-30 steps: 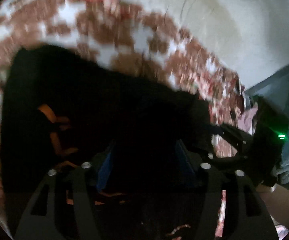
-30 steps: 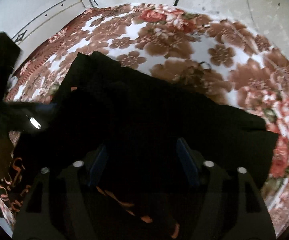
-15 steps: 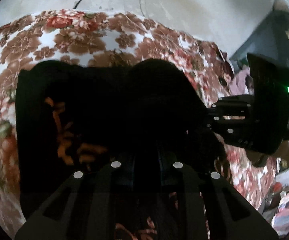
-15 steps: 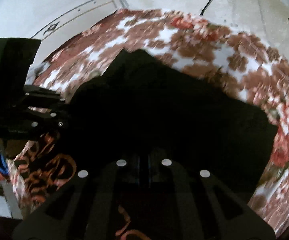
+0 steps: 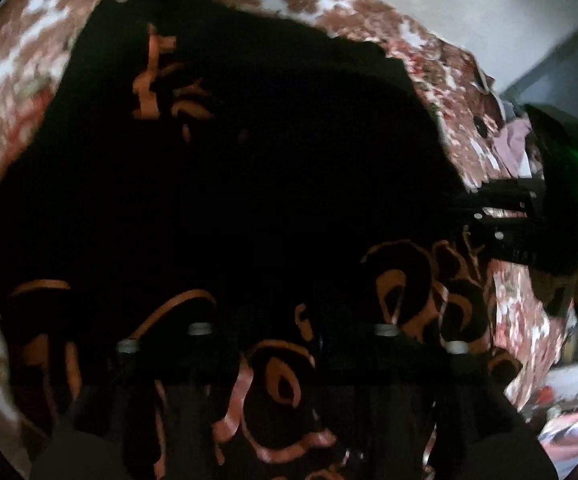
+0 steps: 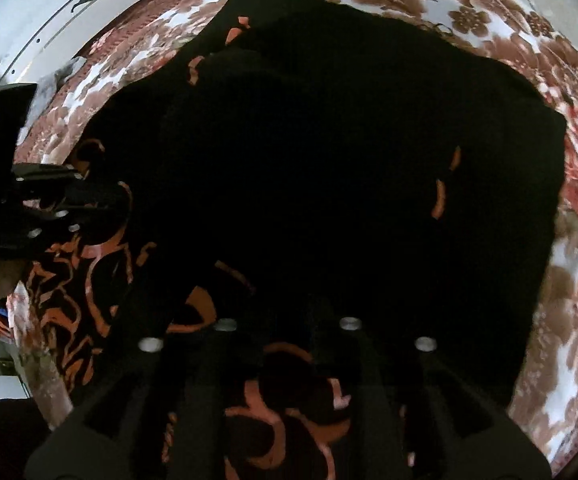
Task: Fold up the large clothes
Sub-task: 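Fold the hem over toward the hood with both grippers and lower it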
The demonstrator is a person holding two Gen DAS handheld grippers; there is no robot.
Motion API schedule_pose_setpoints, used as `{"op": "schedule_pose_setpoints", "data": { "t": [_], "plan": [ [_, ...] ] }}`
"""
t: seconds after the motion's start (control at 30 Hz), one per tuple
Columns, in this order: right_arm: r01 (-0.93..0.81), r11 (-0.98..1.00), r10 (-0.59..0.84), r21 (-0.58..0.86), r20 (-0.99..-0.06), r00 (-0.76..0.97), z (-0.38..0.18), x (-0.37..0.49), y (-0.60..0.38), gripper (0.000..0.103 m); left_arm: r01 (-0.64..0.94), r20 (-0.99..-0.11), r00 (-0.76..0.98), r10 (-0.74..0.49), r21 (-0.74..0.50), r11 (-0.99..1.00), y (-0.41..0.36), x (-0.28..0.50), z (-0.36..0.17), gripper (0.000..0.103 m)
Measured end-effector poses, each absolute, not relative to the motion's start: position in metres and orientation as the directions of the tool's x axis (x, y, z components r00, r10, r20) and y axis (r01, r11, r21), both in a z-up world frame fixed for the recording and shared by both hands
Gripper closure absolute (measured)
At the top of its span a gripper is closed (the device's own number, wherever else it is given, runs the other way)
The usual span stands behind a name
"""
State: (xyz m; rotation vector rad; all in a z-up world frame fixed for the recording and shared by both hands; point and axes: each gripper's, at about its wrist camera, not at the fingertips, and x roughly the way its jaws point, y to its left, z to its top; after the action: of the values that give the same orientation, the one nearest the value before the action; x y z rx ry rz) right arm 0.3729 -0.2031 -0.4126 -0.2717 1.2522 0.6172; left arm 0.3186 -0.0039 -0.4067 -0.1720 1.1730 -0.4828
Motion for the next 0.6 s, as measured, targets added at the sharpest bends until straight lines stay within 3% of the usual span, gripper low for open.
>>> {"op": "schedule_pose_setpoints", "data": {
  "t": [0.07, 0.13, 0.17, 0.23, 0.37, 0.6],
  "plan": [
    [-0.562, 0.819, 0.272, 0.116, -0.941, 0.202, -0.398, 0.372, -0.206, 0.055, 0.323, -0.837, 0.333, -0.435, -0.332, 0.886, -0.004, 0.320, -0.386, 0.049],
    [-0.533, 0.841, 0.258, 0.092, -0.934, 0.246, -0.380, 0.378, -0.208, 0.044, 0.358, -0.817, 0.383, -0.432, -0.299, 0.884, -0.003, 0.331, -0.359, 0.035],
    [-0.514, 0.854, 0.249, 0.081, -0.931, 0.268, -0.374, 0.384, -0.209, 0.042, 0.370, -0.804, 0.410, -0.430, -0.285, 0.884, -0.001, 0.338, -0.349, 0.033],
    [-0.459, 0.886, 0.228, 0.057, -0.918, 0.325, -0.365, 0.398, -0.213, 0.028, 0.378, -0.787, 0.464, -0.406, -0.239, 0.895, -0.001, 0.359, -0.332, 0.031],
    [-0.318, 0.947, 0.174, 0.049, -0.910, 0.377, -0.375, 0.432, -0.217, 0.027, 0.358, -0.764, 0.511, -0.394, -0.227, 0.906, -0.010, 0.405, -0.333, 0.031],
    [-0.252, 0.967, 0.129, 0.043, -0.934, 0.333, -0.419, 0.442, -0.198, 0.028, 0.383, -0.831, 0.466, -0.305, -0.122, 0.916, -0.042, 0.434, -0.394, 0.031]
  ]
}}
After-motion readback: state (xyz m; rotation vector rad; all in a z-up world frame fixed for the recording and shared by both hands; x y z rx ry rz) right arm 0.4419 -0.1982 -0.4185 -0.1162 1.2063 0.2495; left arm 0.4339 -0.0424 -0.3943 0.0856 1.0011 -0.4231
